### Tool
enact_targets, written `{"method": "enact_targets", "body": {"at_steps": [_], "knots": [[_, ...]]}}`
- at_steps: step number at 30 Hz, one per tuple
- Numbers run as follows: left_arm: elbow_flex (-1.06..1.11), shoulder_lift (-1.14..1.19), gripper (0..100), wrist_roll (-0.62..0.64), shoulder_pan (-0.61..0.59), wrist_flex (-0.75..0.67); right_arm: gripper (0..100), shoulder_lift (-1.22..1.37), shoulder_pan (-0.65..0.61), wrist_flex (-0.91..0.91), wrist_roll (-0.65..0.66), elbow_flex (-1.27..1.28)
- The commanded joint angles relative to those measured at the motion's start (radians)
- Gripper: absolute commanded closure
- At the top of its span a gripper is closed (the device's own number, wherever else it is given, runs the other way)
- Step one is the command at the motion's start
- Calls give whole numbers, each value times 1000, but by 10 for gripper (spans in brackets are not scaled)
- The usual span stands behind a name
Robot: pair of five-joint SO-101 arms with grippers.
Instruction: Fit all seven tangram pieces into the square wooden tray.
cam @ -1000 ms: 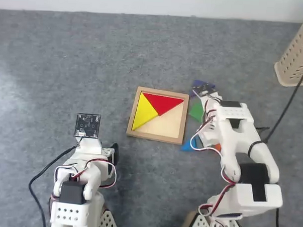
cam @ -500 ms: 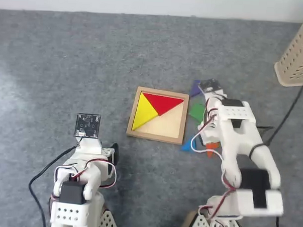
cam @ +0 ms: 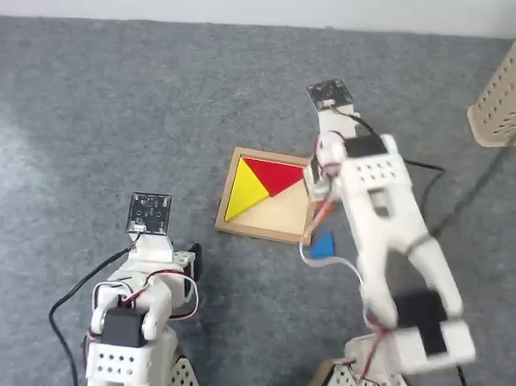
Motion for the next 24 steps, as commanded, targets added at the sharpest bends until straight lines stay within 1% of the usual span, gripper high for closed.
{"method": "enact_targets", "body": {"at_steps": [1,6,10,15,17,20,22,24], "knots": [[-2,-20,848,6,-5,-6,991,124,-31,12,-124,-157],[-2,-20,848,6,-5,-6,991,257,-94,12,-132,-258],[-2,-20,848,6,-5,-6,989,334,-96,13,-140,-324],[-2,-20,848,6,-5,-6,986,384,-101,19,-143,-338],[-2,-20,848,6,-5,-6,947,392,-97,19,-144,-338],[-2,-20,848,6,-5,-6,848,390,-90,19,-186,-338],[-2,-20,848,6,-5,-6,794,386,-88,27,-190,-338],[-2,-20,848,6,-5,-6,760,375,-90,58,-190,-354]]}}
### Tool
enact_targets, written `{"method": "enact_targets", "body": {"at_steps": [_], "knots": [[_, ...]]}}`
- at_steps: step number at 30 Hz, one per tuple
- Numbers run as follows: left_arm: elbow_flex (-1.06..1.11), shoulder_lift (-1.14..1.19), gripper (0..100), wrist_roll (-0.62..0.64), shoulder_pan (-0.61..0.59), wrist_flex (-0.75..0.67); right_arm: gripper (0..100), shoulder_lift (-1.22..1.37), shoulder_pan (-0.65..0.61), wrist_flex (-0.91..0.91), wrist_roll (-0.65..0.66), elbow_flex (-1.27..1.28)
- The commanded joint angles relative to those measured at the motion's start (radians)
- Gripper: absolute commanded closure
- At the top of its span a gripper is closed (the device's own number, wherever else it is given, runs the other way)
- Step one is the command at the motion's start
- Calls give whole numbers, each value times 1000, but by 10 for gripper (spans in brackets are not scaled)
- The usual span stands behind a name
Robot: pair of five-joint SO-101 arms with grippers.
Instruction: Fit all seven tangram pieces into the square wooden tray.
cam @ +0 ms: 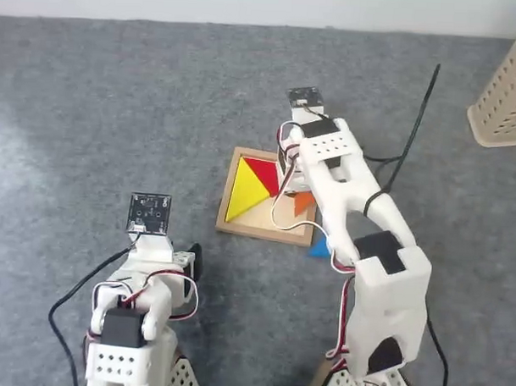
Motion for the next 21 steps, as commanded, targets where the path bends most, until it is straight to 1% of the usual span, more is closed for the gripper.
{"method": "enact_targets", "body": {"at_steps": [1,5,9,13,21], "knots": [[-2,-20,848,6,-5,-6,755,-36,1,58,-17,-69],[-2,-20,848,6,-5,-6,768,-88,-1,102,-5,-98],[-2,-20,848,6,-5,-6,768,-133,-12,104,28,-98],[-2,-20,848,6,-5,-6,782,-145,-8,96,32,-98],[-2,-20,848,6,-5,-6,793,-79,41,62,54,-104]]}}
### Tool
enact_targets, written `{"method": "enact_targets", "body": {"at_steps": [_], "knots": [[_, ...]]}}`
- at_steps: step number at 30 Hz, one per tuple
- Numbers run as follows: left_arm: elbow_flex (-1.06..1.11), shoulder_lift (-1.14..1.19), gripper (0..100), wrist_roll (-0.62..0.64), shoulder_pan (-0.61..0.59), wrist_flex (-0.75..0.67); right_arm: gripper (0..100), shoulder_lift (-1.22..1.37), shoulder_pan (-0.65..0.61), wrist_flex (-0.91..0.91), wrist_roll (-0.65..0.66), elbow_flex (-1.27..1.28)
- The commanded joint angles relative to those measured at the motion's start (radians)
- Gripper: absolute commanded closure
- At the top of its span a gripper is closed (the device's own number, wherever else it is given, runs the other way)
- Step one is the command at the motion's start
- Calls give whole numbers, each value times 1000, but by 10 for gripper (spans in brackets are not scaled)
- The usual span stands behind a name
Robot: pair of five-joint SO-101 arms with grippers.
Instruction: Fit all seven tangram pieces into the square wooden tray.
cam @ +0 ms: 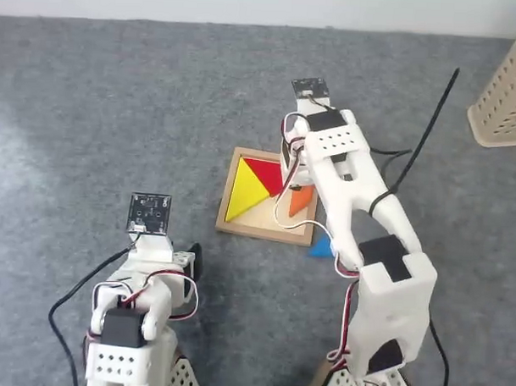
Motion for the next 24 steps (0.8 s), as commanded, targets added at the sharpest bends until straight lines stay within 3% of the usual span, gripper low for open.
{"method": "enact_targets", "body": {"at_steps": [1,24], "knots": [[-2,-20,848,6,-5,-6,793,-13,31,-21,35,-54],[-2,-20,848,6,-5,-6,793,99,35,-53,57,-64]]}}
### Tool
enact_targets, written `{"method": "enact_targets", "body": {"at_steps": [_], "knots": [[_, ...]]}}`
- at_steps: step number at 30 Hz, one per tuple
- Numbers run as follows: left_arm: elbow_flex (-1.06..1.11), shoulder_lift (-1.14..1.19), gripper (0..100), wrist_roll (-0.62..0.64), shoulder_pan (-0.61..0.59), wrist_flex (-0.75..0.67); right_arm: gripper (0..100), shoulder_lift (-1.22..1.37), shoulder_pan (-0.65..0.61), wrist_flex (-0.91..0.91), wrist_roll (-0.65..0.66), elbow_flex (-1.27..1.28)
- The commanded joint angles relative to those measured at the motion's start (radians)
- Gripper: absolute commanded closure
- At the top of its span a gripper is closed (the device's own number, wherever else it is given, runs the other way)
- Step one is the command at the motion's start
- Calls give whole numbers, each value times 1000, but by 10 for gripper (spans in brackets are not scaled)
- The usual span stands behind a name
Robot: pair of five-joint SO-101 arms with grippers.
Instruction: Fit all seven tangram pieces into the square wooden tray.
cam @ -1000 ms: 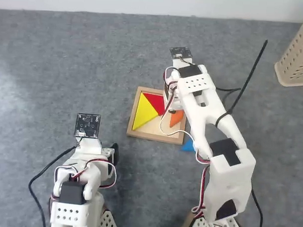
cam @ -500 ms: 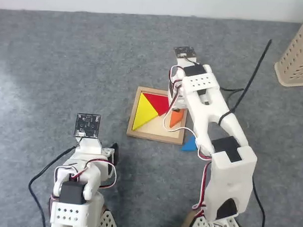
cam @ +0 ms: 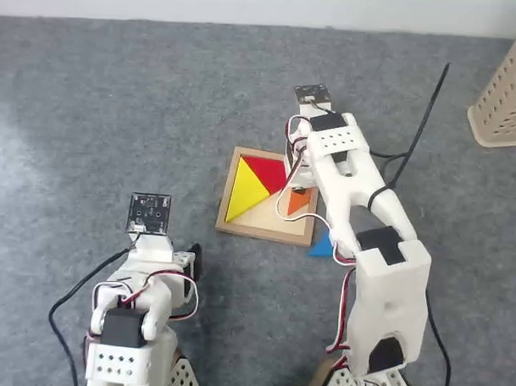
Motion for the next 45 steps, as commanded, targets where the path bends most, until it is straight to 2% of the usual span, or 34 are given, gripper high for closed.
{"method": "enact_targets", "body": {"at_steps": [1,6,10,13,16,22,26,33,41,45], "knots": [[-2,-20,848,6,-5,-6,793,-15,12,1,37,-49],[-2,-20,848,6,-5,-6,801,-127,13,137,37,-121],[-2,-20,848,6,-5,-6,894,-306,13,214,41,-110],[-2,-20,848,6,-5,-6,928,-443,7,245,75,-31],[-2,-20,848,6,-5,-6,929,-598,25,213,103,123],[-2,-20,848,6,-5,-6,929,-875,108,39,198,542],[-2,-20,848,6,-5,-6,929,-981,154,-1,235,690],[-2,-20,848,6,-5,-6,930,-1000,177,33,362,707],[-2,-20,848,6,-5,-6,929,-978,209,-124,333,717],[-2,-20,848,6,-5,-6,928,-832,216,-74,328,588]]}}
